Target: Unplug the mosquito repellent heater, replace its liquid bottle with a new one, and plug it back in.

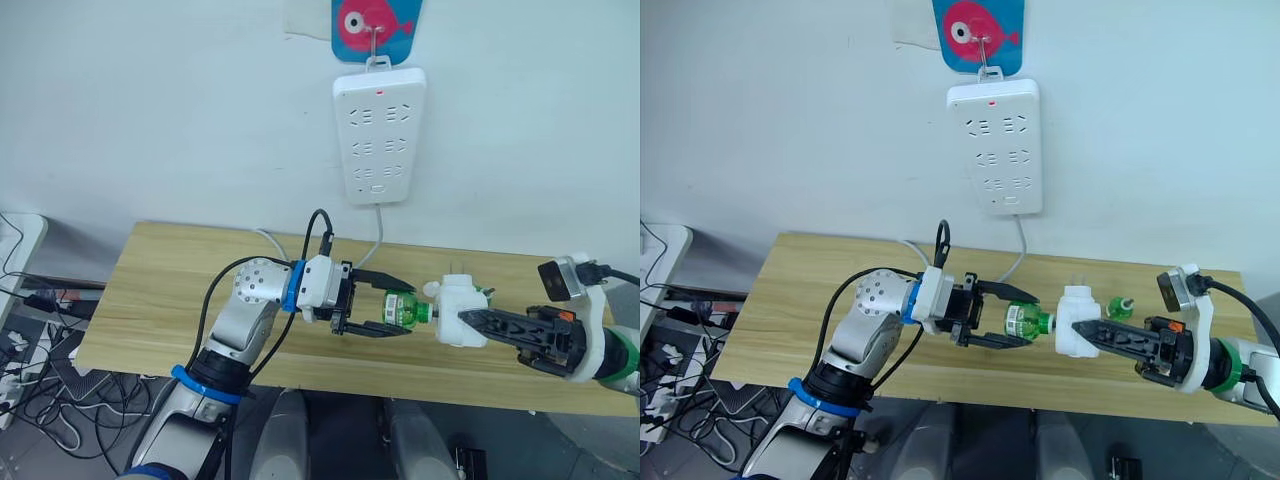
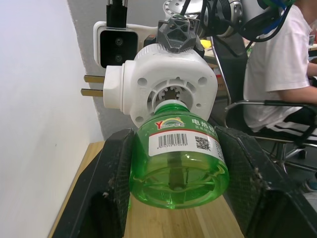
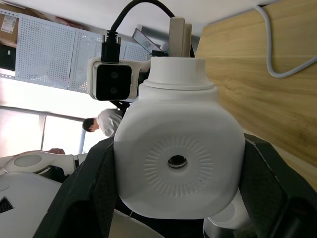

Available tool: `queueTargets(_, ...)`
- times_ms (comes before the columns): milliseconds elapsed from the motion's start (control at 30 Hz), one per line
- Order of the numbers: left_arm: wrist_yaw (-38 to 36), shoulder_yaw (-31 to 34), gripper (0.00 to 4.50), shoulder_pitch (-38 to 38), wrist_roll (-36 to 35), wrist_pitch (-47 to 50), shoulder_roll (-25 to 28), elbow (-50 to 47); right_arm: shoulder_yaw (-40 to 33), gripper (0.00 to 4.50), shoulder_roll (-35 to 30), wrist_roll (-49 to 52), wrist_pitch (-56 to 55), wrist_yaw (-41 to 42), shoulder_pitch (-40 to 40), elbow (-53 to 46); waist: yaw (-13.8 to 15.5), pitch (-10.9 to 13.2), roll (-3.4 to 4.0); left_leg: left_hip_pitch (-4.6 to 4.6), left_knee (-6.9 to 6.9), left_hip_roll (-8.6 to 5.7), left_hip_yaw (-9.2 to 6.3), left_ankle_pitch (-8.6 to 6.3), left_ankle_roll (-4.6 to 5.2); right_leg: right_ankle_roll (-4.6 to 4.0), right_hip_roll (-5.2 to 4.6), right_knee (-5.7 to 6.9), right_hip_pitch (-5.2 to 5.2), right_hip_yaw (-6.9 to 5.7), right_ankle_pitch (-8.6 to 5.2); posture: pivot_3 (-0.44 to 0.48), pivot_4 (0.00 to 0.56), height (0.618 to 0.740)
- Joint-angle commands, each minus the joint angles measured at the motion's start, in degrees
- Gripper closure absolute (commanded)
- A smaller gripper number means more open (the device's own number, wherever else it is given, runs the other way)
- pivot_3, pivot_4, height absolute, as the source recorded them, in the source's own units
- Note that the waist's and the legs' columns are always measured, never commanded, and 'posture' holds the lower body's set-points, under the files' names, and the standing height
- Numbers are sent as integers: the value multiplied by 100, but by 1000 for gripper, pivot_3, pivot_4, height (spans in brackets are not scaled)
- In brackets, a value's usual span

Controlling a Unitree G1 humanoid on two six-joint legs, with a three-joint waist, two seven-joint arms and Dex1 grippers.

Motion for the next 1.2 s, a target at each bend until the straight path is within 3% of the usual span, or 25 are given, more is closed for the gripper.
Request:
queueTargets(33, 34, -91, 2272, 59, -53, -61, -69, -254, 66, 1546, 39, 154, -23, -7, -62, -201, 0, 0, 0, 0, 0, 0, 0, 0, 0, 0, 0, 0, 0, 0, 0, 143, 349, 740)
queueTargets(767, -63, -187, 2272, 37, 71, -331, -140, -174, 773, 1546, 692, 154, -483, -1217, -726, -565, -2, -1, 1, -3, 1, 0, -1, 0, 0, 0, 0, 1, -6, -1, 0, 139, 321, 740)
queueTargets(833, -87, -170, 2272, 40, 66, -341, -136, -156, 746, 772, 785, 154, -498, -1294, -741, -529, -3, -1, 1, -5, 2, 0, -1, 0, -1, 0, 0, 1, -6, -1, 0, 139, 323, 740)
queueTargets(900, -114, -156, 2272, 66, 51, -347, -101, -159, 638, 153, 785, 154, -399, -1169, -724, -426, 5, -1, 2, -7, 2, -1, 0, 0, -1, 0, -2, 0, -8, -1, 0, 139, 324, 740)
queueTargets(933, -123, -153, 2272, 79, 43, -344, -79, -164, 580, 66, 756, 154, -339, -1085, -699, -375, 6, -1, 1, -11, 2, -1, -2, 0, -1, 0, -2, -1, -9, -3, 0, 139, 324, 740)
queueTargets(1200, -101, -127, 2272, 107, 10, -353, 53, -121, -305, 66, -759, 154, 751, 1038, 558, 123, 8, -2, 3, -7, 2, -1, -1, 0, 0, -1, -1, 2, -9, -2, 0, 141, 329, 740)
